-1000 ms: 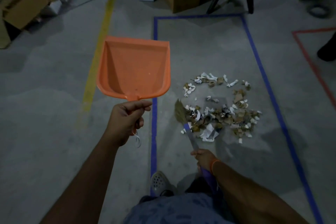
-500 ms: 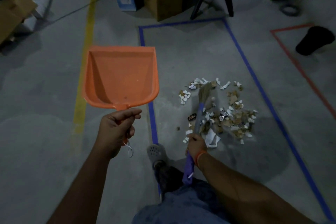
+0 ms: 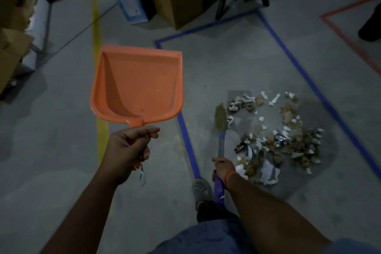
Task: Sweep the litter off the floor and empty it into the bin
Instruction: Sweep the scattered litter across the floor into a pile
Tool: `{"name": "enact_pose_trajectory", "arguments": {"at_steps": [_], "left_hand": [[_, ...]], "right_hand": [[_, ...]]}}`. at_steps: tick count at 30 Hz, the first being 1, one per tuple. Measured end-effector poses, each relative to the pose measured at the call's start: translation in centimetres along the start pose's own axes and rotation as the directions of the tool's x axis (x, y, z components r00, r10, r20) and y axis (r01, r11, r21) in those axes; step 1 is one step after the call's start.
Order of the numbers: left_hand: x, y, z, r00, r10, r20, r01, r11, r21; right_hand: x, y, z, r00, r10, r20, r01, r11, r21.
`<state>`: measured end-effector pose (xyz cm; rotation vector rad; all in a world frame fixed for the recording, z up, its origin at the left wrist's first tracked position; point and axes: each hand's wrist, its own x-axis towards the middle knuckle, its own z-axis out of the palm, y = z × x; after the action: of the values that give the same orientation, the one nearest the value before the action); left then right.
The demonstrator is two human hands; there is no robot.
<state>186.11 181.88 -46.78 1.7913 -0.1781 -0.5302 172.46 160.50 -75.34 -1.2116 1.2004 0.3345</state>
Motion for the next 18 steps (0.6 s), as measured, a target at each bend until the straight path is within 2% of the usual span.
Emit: {"name": "enact_pose_trajectory", "arguments": {"at_steps": [5, 8, 10, 13, 18], "left_hand": [[6.0, 1.4, -0.1, 0.993, 0.012, 0.117, -0.015, 1.000, 0.021], [9.4, 2.0, 0.4, 0.983, 0.024, 0.181, -0.029, 0.999, 0.027], [11.4, 2.4, 0.9, 0.975, 0.035, 0.221, -0.044, 0.998, 0.036], [14.0, 3.1, 1.2, 0.955, 0.062, 0.289, -0.070, 0.997, 0.016], [18.9, 4.0, -0.4, 0.904, 0.102, 0.416, -0.112, 0.994, 0.000]], "right_hand": [[-0.1, -2.5, 1.9, 0.984, 0.014, -0.176, -0.007, 0.999, 0.039], [0.1, -3.8, 2.6, 0.971, 0.041, -0.234, -0.008, 0.990, 0.141], [1.3, -3.9, 3.0, 0.955, 0.080, -0.287, -0.008, 0.971, 0.241], [4.2, -2.6, 3.7, 0.927, 0.111, -0.359, -0.002, 0.957, 0.289], [2.3, -6.2, 6.8, 0.867, 0.180, -0.465, 0.023, 0.917, 0.398]]}}
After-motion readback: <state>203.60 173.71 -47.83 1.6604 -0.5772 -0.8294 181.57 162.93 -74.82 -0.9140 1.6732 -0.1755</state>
